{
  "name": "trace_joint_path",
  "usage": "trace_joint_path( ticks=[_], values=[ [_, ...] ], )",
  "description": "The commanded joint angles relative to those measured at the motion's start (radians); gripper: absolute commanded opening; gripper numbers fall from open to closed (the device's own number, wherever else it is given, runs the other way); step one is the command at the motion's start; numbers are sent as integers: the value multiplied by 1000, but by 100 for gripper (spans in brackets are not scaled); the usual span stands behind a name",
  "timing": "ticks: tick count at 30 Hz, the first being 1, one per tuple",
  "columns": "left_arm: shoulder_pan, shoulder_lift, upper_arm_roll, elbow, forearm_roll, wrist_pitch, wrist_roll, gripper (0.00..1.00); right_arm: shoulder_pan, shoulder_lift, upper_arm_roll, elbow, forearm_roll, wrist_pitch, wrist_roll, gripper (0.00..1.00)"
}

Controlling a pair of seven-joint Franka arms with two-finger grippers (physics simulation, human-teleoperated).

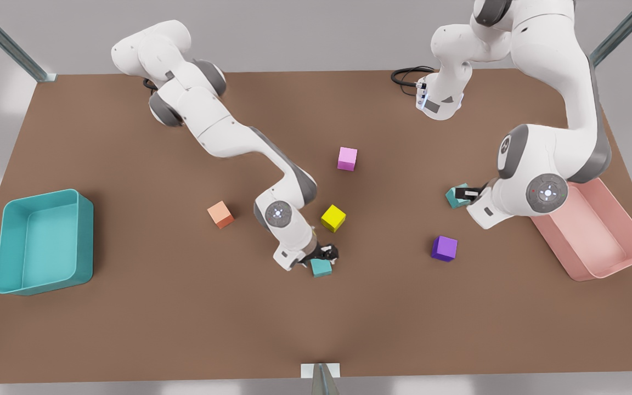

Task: Stack the two blue cubes on top of each other

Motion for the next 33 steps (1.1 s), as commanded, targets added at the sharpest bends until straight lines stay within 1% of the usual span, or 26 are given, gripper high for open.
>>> trace_joint_path(
  ticks=[1, 2, 3, 4, 5, 6, 7, 8, 10, 11, 12, 14, 15, 16, 18, 22, 23, 29, 33],
  values=[
    [61, 7, 6, 1, -7, 5, -22, 100, -67, -116, 1, 0, 92, -349, 297, 100],
    [92, 11, 6, -5, -8, 9, -24, 100, -119, -165, 3, -2, 99, -486, 278, 100],
    [131, -19, 12, -128, -10, 148, -62, 100, -206, -222, -6, -20, 66, -689, 90, 100],
    [108, -68, 96, -341, -20, 407, -97, 100, -331, -228, -19, -20, -4, -801, -135, 100],
    [92, -91, 173, -476, -140, 599, -99, 100, -412, -226, -25, -49, -105, -810, -301, 100],
    [94, -93, 181, -539, -160, 687, -114, 100, -446, -226, -28, -55, -220, -818, -415, 100],
    [85, -119, 181, -636, -161, 807, -156, 100, -484, -255, -28, -52, -231, -876, -496, 100],
    [82, -127, 182, -705, -163, 870, -185, 100, -484, -357, -26, -52, -239, -930, -615, 100],
    [89, -131, 184, -780, -231, 970, -185, 100, -480, -513, -17, -72, -221, -987, -719, 100],
    [88, -133, 184, -791, -231, 970, -185, 100, -480, -610, -17, -127, -221, -1007, -721, 100],
    [80, -133, 184, -795, -232, 970, -186, 100, -478, -674, -19, -184, -222, -1007, -713, 100],
    [80, -128, 184, -815, -232, 970, -189, 100, -475, -706, -17, -207, -222, -1005, -710, 100],
    [80, -125, 184, -823, -232, 966, -211, 100, -477, -742, -17, -267, -222, -993, -705, 100],
    [77, -130, 184, -848, -232, 965, -209, 100, -475, -749, -17, -282, -219, -988, -704, 100],
    [77, -133, 184, -880, -232, 968, -206, 100, -474, -708, -17, -282, -217, -988, -679, 100],
    [63, -133, 184, -901, -232, 966, -208, 100, -480, -685, -19, -287, -208, -930, -659, 100],
    [63, -133, 184, -903, -232, 965, -208, 100, -495, -691, -25, -321, -185, -930, -659, 100],
    [49, -124, 184, -937, -232, 968, -208, 100, -495, -691, -26, -316, -187, -927, -659, 100],
    [48, -67, 184, -938, -232, 980, -208, 100, -495, -688, -26, -318, -187, -925, -659, 100]
  ],
)
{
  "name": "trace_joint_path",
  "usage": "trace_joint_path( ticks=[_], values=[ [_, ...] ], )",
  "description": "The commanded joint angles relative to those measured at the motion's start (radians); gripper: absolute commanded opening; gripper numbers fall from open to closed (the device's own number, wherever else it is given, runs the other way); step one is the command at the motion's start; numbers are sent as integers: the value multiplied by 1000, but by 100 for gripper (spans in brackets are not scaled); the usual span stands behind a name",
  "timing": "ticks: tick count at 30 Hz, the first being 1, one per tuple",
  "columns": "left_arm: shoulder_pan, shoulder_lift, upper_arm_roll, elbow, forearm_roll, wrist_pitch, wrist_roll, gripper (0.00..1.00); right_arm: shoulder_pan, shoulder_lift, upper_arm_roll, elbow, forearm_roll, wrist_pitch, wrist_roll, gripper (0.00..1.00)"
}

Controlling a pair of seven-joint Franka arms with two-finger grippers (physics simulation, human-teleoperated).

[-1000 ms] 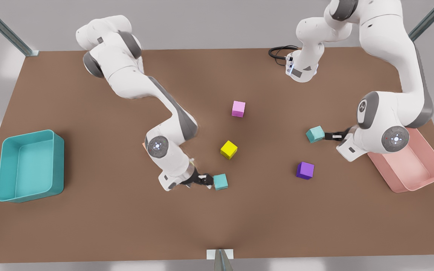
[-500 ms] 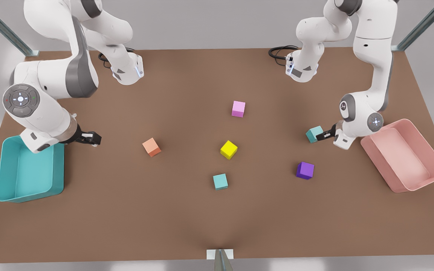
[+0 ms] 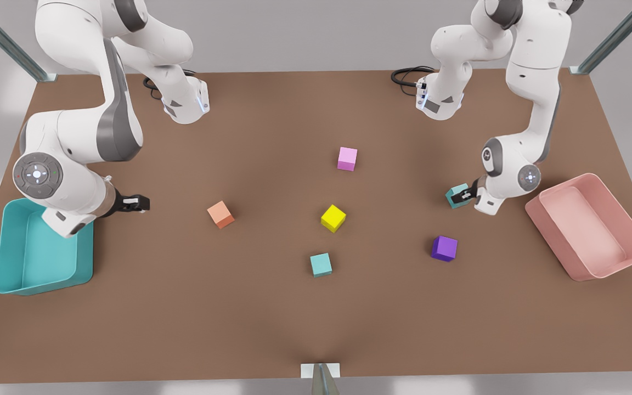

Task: Stack the two blue cubes on top of each other

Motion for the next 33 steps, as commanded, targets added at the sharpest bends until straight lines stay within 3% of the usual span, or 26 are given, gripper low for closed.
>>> trace_joint_path(
  ticks=[1, 5, 8, 10, 16, 17, 18, 20, 22, 23, 27, 28, 33],
  values=[
    [0, 23, -1, 1, 2, 30, -48, 100, 0, -1, 0, 0, 2, 2, -134, 100],
    [-17, 52, -1, 1, -4, 50, -49, 100, -2, -1, 0, 0, 5, 2, -134, 100],
    [-20, 55, -3, 1, -12, 52, -48, 67, -2, -1, 0, 0, 5, 2, -134, 100],
    [-20, 55, -3, 1, -12, 50, -48, 59, -2, -1, 0, 0, 5, 2, -134, 100],
    [-20, -20, -29, 75, 65, -46, -20, 59, -2, 1, 0, 0, 6, 3, -134, 100],
    [-22, -23, -29, 139, 66, -163, -22, 59, -2, 1, 0, 0, 5, 3, -134, 100],
    [-78, -17, -44, 304, 66, -385, -84, 59, -2, 1, 0, 0, 5, 3, -134, 100],
    [-295, 21, -55, 440, 126, -405, -379, 59, -2, 1, 0, 2, 5, 3, -134, 100],
    [-448, 162, -79, 675, 123, -482, -575, 60, -3, 1, 0, 2, 6, 3, -134, 100],
    [-505, 307, -102, 896, 121, -542, -683, 60, -2, 1, 0, 2, 5, 3, -134, 100],
    [-566, 636, -168, 1318, 129, -511, -838, 60, -2, 2, 0, 0, 3, 3, -134, 100],
    [-566, 693, -165, 1389, 131, -459, -838, 60, -2, 2, -1, 0, 3, 5, -134, 100],
    [-560, 714, -159, 1391, 132, -349, -833, 60, -2, 2, 0, 0, 5, 8, -134, 100]
  ],
)
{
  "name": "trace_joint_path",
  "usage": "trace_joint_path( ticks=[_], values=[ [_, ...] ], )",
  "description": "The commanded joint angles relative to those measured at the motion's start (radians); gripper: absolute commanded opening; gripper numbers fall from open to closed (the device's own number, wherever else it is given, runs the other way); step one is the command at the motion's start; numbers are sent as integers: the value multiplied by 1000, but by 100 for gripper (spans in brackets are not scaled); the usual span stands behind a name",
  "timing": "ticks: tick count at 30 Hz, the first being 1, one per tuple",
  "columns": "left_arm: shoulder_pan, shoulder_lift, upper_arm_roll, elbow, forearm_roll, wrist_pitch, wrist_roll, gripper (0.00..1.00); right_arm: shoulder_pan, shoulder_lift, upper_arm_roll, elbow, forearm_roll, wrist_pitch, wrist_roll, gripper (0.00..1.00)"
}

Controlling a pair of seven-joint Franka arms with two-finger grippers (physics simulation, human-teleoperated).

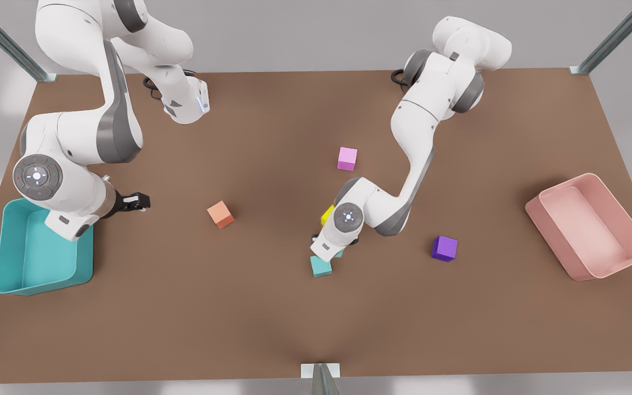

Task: Stack the two blue cubes on top of each other

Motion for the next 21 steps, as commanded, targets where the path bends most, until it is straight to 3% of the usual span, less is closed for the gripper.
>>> trace_joint_path(
  ticks=[1, 9, 18, 19, 21],
  values=[
    [-3, 0, -1, 22, -4, 34, -372, 60, 0, -1, -1, 0, 1, 1, -21, 100],
    [-5, 66, 9, 97, -4, 192, -366, 60, -1, -1, 0, -4, 3, 1, -21, 100],
    [-3, 73, 9, 88, -6, 187, -368, 61, 0, -1, -1, -4, 1, 1, -20, 100],
    [-3, 73, 9, 88, -6, 185, -368, 64, 0, 2, -1, -4, 1, 1, -20, 100],
    [-3, 75, 9, 88, -4, 185, -368, 100, 0, 3, -1, -3, 1, 1, -21, 100]
  ],
)
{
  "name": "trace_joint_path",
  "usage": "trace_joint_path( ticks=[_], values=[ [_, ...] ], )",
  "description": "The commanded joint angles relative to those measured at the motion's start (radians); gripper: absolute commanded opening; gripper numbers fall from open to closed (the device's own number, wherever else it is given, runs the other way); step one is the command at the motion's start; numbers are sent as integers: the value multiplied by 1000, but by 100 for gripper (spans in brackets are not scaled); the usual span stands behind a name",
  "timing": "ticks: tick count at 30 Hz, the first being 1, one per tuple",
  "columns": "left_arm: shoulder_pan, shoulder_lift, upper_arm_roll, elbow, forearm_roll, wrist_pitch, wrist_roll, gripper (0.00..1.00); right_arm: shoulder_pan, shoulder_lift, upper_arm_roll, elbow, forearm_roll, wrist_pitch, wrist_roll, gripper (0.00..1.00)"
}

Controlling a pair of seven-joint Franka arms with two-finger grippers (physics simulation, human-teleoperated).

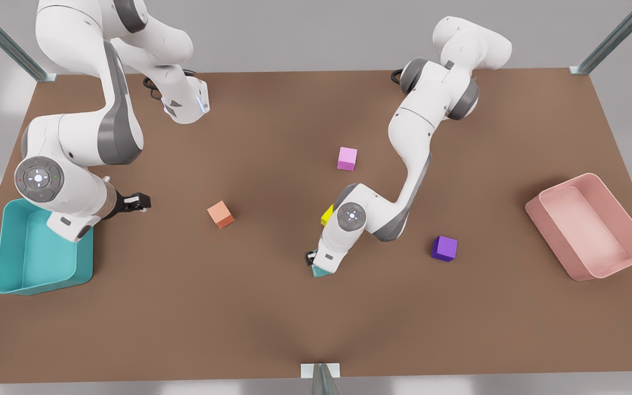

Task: Stack the two blue cubes on top of each other

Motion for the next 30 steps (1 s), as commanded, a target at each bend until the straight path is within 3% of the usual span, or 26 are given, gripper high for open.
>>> trace_joint_path(
  ticks=[1, 8, 16, 18, 20, 21, 23, 24, 25, 26, 27, 30],
  values=[
    [0, -1, 0, 1, 0, 7, -109, 100, 0, -2, 0, 0, 0, 0, -7, 100],
    [0, -1, 0, 1, 0, 5, -109, 100, 0, 0, 0, 2, 0, 0, -7, 100],
    [3, -67, -9, 5, -4, -242, -115, 100, 0, 1, 0, 3, -1, 0, -7, 100],
    [8, -176, -5, 7, -35, -479, -113, 100, 0, 1, 0, 3, -1, 0, -7, 100],
    [190, -331, -3, 5, -33, -739, 17, 100, 0, 1, 0, 3, -1, 0, -7, 100],
    [374, -412, -8, 5, -33, -818, 188, 100, 0, 1, 0, 3, -1, 0, -7, 100],
    [537, -469, -5, 5, 83, -883, 627, 100, 0, 1, 0, 3, -1, 0, -7, 100],
    [583, -568, -8, -124, 108, -882, 868, 100, 0, 1, 0, 3, -1, 0, -7, 100],
    [629, -787, -38, -517, 102, -638, 941, 100, 0, 1, 0, 3, -1, 0, -7, 100],
    [623, -896, -43, -659, 94, -554, 939, 100, 0, 1, 0, 3, -1, 0, -7, 100],
    [618, -893, -45, -553, 52, -728, 938, 100, 0, 1, 0, 5, -3, 0, -7, 100],
    [601, -890, -42, -546, 52, -773, 938, 100, 0, 1, 0, 5, -3, 0, -7, 100]
  ],
)
